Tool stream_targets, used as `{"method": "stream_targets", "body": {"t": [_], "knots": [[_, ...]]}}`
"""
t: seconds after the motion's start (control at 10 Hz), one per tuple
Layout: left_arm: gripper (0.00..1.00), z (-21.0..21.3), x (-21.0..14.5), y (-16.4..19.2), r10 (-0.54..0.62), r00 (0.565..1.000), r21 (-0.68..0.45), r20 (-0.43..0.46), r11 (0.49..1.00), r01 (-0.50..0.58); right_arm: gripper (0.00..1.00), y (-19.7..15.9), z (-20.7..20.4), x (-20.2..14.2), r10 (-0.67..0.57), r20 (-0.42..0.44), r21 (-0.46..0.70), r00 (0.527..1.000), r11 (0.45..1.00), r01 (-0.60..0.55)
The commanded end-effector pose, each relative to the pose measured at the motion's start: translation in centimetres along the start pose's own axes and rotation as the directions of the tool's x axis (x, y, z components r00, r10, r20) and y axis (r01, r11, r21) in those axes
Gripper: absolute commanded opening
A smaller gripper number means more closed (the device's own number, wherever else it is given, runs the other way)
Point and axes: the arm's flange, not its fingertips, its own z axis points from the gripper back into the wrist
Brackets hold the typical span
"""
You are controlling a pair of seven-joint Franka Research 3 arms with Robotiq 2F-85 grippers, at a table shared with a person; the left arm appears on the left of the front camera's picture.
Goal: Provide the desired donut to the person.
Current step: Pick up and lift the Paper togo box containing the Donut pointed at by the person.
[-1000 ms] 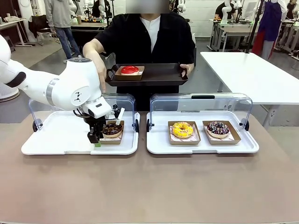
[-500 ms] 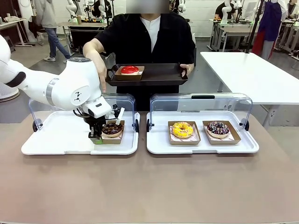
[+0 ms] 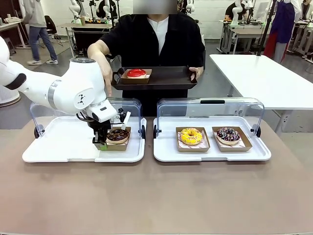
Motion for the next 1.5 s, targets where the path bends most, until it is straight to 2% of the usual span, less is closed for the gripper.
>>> {"method": "stream_targets", "body": {"t": [0.0,0.2,0.3,0.4,0.7,1.0,1.2,1.4], "knots": [[0.00,5.3,-0.1,-2.8,-0.051,0.999,-0.074,-0.008,0.996,0.051,1.00,0.1,-0.1,0.0,0.003,0.009,0.001,1.000,1.000,-0.003],[0.00,12.0,-0.2,-7.1,-0.077,0.997,-0.121,0.022,0.990,0.079,1.00,0.1,-0.1,0.0,0.003,0.009,0.001,1.000,1.000,-0.003],[0.00,14.5,-0.1,-8.9,-0.076,0.997,-0.156,-0.005,0.985,0.075,1.00,0.1,-0.1,0.0,0.003,0.009,0.001,1.000,1.000,-0.003],[0.00,17.1,0.1,-10.5,-0.080,0.997,-0.161,0.011,0.984,0.081,1.00,0.1,-0.1,0.0,0.003,0.009,0.001,1.000,1.000,-0.003],[0.00,25.8,1.2,-13.7,-0.040,0.998,-0.064,0.047,0.997,0.043,1.00,0.1,-0.1,0.0,0.003,0.009,0.001,1.000,1.000,-0.003],[0.00,31.4,2.6,-10.9,-0.008,0.997,0.097,0.071,0.995,0.001,1.00,0.1,-0.1,0.0,0.003,0.009,0.001,1.000,1.000,-0.003],[0.00,32.3,2.9,-7.3,0.012,0.997,0.146,0.077,0.989,-0.023,1.00,0.1,-0.1,0.0,0.003,0.009,0.001,1.000,1.000,-0.003],[0.00,31.9,2.6,-5.5,0.016,0.997,0.152,0.082,0.988,-0.028,1.00,0.1,-0.1,0.0,0.003,0.009,0.001,1.000,1.000,-0.003]]}}
